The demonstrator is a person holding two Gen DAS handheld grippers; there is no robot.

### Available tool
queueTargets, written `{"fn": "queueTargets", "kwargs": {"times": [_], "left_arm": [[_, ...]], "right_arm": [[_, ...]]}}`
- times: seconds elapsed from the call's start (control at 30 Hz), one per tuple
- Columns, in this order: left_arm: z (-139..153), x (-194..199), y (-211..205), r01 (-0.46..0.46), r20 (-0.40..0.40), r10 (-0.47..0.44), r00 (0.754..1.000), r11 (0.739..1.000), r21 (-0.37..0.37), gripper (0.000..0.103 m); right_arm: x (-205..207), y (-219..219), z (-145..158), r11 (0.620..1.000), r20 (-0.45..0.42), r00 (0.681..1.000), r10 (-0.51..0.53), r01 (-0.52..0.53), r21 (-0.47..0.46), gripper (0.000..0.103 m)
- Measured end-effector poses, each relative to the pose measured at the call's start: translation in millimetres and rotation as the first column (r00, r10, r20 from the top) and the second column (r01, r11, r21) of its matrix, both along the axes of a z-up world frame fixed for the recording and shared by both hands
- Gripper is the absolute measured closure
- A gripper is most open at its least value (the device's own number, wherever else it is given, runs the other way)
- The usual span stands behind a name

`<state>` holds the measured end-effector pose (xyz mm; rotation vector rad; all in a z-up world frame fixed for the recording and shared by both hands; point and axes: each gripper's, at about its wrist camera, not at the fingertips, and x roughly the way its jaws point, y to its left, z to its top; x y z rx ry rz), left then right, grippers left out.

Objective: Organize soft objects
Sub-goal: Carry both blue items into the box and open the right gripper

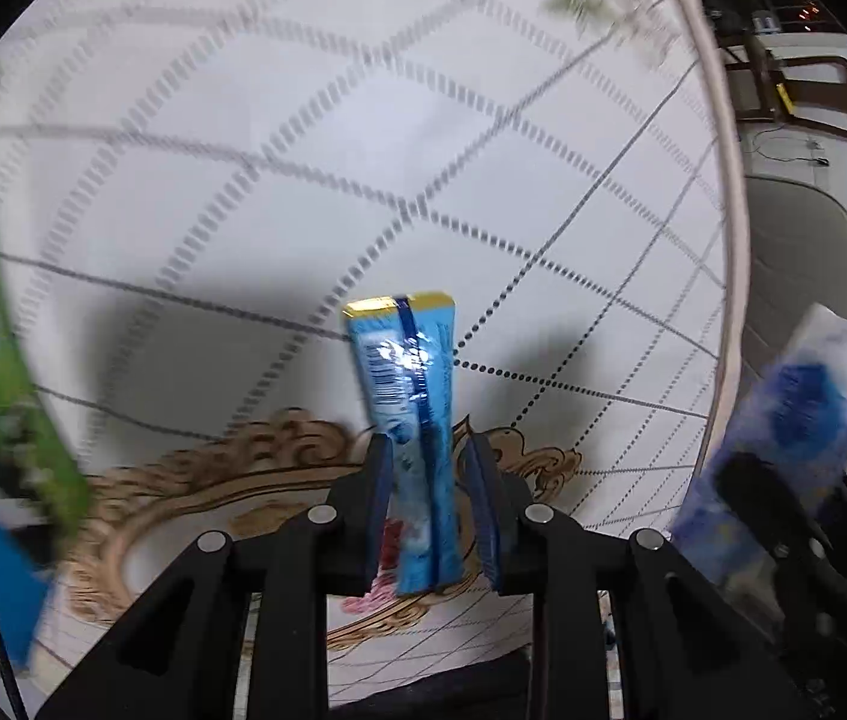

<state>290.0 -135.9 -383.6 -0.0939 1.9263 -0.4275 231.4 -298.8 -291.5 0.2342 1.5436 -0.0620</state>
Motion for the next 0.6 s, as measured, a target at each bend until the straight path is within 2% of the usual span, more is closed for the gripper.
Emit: {"fn": "queueTargets", "kwargs": {"times": [0.07,0.2,0.3,0.33,0.37,0.47,0.6], "left_arm": [[-14,-5,-9,0.0,-0.014,0.001,1.0,1.0,0.026,0.076],[-20,-11,-24,0.025,0.036,-0.028,0.999,0.996,0.082,0.074],[-14,-15,-33,0.046,0.09,-0.057,0.994,0.992,0.12,0.076],[-13,-16,-34,0.041,0.103,-0.055,0.993,0.991,0.127,0.081],[-10,-18,-35,0.038,0.12,-0.053,0.991,0.991,0.127,0.084],[4,-21,-35,0.024,0.165,-0.045,0.985,0.991,0.129,0.087],[57,-26,-23,-0.015,0.25,-0.001,0.968,0.998,0.061,0.087]], "right_arm": [[-7,-13,-9,1.0,-0.018,1.0,-0.02,0.02,-0.014,0.072],[-19,-31,-19,0.998,-0.044,0.998,-0.045,0.044,-0.034,0.072],[-25,-37,-23,0.998,-0.052,0.997,-0.053,0.051,-0.037,0.072],[-26,-38,-22,0.998,-0.052,0.997,-0.054,0.052,-0.036,0.072],[-27,-39,-22,0.998,-0.05,0.997,-0.053,0.052,-0.034,0.072],[-28,-42,-16,0.998,-0.038,0.998,-0.052,0.051,-0.032,0.072],[-26,-41,1,0.999,-0.01,0.999,-0.038,0.038,-0.017,0.072]]}}
